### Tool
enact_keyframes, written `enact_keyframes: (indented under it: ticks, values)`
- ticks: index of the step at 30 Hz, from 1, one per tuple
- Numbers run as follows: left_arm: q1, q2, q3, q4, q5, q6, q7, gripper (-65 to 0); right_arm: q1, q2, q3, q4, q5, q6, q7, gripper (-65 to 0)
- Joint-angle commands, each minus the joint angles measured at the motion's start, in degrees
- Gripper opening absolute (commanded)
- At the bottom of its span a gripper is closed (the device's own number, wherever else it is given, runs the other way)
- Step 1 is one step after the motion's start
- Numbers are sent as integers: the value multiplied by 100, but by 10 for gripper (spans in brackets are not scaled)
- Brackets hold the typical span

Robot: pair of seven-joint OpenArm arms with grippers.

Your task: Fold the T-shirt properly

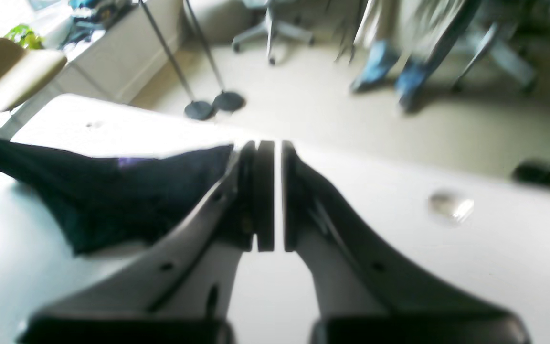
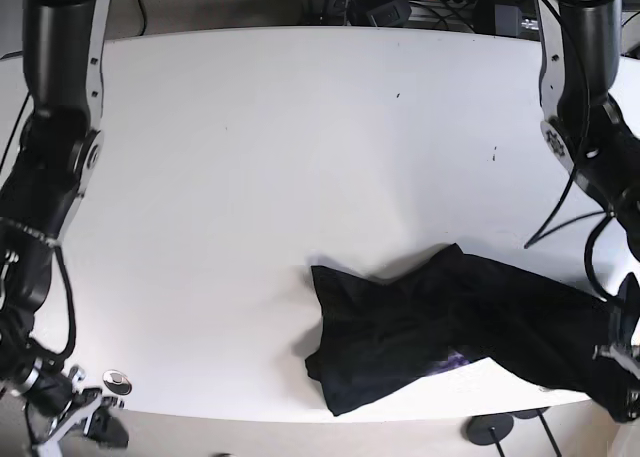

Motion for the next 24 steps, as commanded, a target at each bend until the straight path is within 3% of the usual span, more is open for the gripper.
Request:
enact_keyframes:
  ticks: [1, 4, 6, 7, 11, 13, 17, 24]
  values:
    - [555, -70, -199, 527, -83, 36, -147, -649, -430, -6, 173, 214, 71, 20, 170, -631]
    - [2032, 106, -920, 949, -549, 36, -147, -649, -1423, -243, 208, 223, 53, 20, 478, -628]
    - [3017, 203, -1342, 984, -1050, 36, -147, -649, -1942, -490, 190, 188, 44, -7, 733, -553]
    - [3597, 282, -1526, 1072, -1393, 36, -165, -649, -2179, -639, 173, 188, 35, -16, 847, -463]
    - [4863, 669, -2115, 1292, -2017, 36, -174, -650, -2548, -868, -407, 179, -132, -16, 1225, -127]
    - [5320, 800, -2423, 1292, -2219, 36, -174, -650, -2601, -1000, -662, 179, -290, -16, 1374, -40]
    - [6138, 827, -3073, 1283, -2500, 36, -174, -650, -2751, -1263, -741, 179, -791, 2, 1410, -25]
    - [7157, 1064, -4137, 1239, -2474, 36, -183, -650, -2891, -1650, -759, 188, -1301, 37, 1401, -25]
